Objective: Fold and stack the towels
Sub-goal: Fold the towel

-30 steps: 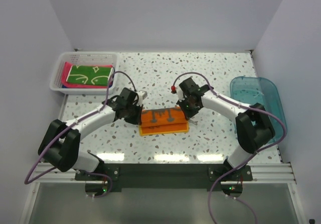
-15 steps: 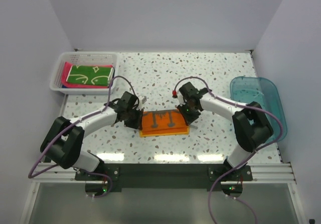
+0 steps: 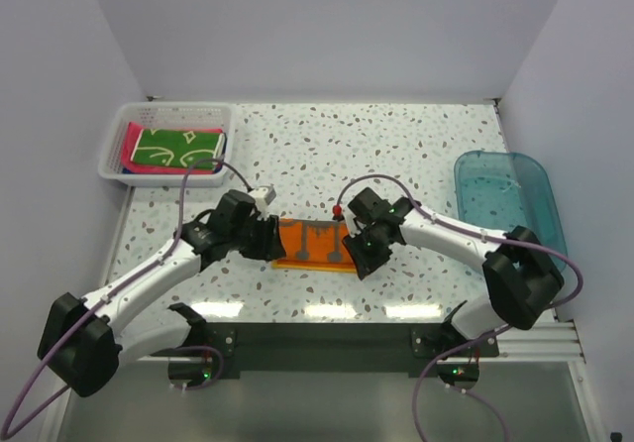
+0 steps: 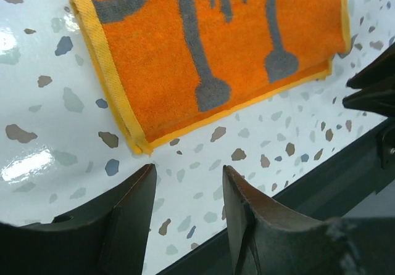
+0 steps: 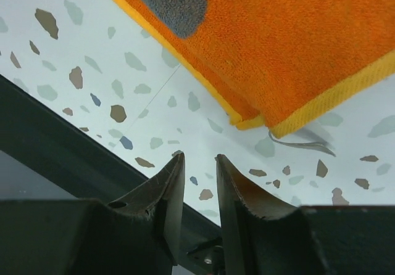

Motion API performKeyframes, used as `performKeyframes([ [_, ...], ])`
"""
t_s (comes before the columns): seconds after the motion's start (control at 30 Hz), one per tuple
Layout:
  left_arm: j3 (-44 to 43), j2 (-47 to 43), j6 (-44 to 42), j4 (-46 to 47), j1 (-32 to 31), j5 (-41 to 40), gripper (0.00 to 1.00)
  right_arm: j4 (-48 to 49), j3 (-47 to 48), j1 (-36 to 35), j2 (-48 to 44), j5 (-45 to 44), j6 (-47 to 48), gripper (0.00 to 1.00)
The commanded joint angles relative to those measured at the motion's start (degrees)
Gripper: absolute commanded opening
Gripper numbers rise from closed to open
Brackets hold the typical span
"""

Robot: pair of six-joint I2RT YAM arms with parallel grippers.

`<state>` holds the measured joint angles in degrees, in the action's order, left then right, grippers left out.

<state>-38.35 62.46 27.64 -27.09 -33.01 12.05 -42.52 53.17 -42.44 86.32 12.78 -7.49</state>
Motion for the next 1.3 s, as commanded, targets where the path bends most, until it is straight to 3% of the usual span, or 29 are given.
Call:
performKeyframes([
  [0.0,-0.06,-2.95,6.72,-0.51,-0.3,-4.47,0.53,0.51,0.7,0.25,-5.45,-1.78,-4.8,0.32],
  [0.1,-0.59,-2.08,10.85,-2.08,-0.3,-11.06,0.6,1.83,2.02,0.25,-7.22,-10.01,-7.36,0.4],
  [0.27,1.08,1.09,15.6,1.24,-0.47,-11.62,0.6,6.31,-0.34,0.51,-8.28,-16.72,-12.81,0.46],
  [0.7,0.55,8.46,15.78,5.91,-2.05,-11.61,0.45,19.66,-10.0,2.79,-9.5,-18.31,-26.61,0.41],
  [0.93,1.08,10.93,15.78,7.23,-2.58,-11.88,0.45,22.47,-13.35,4.64,-9.77,-15.94,-28.02,0.39],
  [1.27,1.43,11.81,16.39,7.49,-2.84,-13.64,0.43,23.19,-13.97,5.35,-10.65,-14.01,-27.49,0.26],
])
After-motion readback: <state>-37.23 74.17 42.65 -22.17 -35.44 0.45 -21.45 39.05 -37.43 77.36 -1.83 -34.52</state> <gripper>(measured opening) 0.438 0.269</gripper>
